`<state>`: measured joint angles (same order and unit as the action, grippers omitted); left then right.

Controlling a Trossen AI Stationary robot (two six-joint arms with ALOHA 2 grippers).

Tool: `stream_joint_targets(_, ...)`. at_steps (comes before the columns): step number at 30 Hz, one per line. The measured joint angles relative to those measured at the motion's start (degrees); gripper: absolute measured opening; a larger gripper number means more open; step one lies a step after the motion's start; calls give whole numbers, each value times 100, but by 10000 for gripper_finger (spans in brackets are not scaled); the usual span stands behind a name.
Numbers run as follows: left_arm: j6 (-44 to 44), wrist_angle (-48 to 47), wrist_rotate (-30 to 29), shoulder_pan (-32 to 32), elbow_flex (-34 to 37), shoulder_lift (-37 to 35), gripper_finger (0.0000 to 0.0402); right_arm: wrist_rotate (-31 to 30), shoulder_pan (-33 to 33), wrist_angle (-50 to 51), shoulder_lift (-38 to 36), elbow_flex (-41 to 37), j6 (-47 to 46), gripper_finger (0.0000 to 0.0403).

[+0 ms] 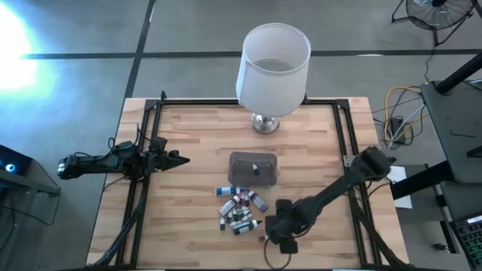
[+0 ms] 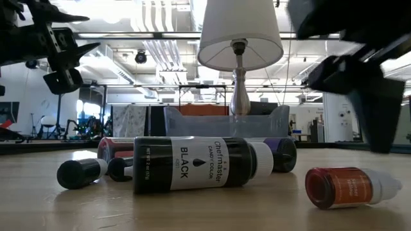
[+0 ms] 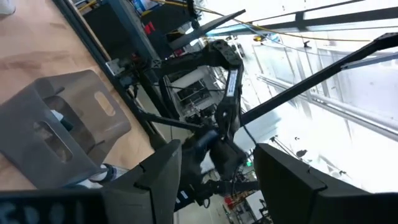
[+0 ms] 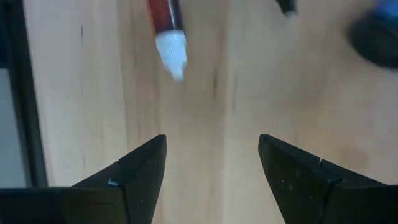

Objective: Pick & Place food coloring
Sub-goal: Put the small orange food coloring into the black bin

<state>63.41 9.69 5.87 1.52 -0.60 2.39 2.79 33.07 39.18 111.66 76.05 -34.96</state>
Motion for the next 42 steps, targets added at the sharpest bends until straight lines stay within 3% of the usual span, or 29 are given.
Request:
stream_joint_targets(6,178,-2,0,0,0,0,179,-148,59,-363,642,585,366,249)
stream_joint_targets(13,186,-113,0,-2,0,46,178,-529,112,-339,1000,909,79,236)
stream_joint_targets(18,366,-316,22,-25,0,101,177,-616,114,-323,1018,879,-132,186)
stream_joint_targets(28,442,-375,57,-273,-2,153,176,-471,-21,93,986,960,-566,48)
stream_joint_targets(31,399,-761,56,-375,-2,154,176,-414,-169,230,776,983,-864,34)
stream_joint_targets(35,431,-907,-54,-576,-37,306,176,-915,-393,169,127,1060,-1200,34)
stream_joint_targets(42,527,-1039,-707,-1276,-103,667,176,-2505,-926,719,-1085,1056,-2274,40)
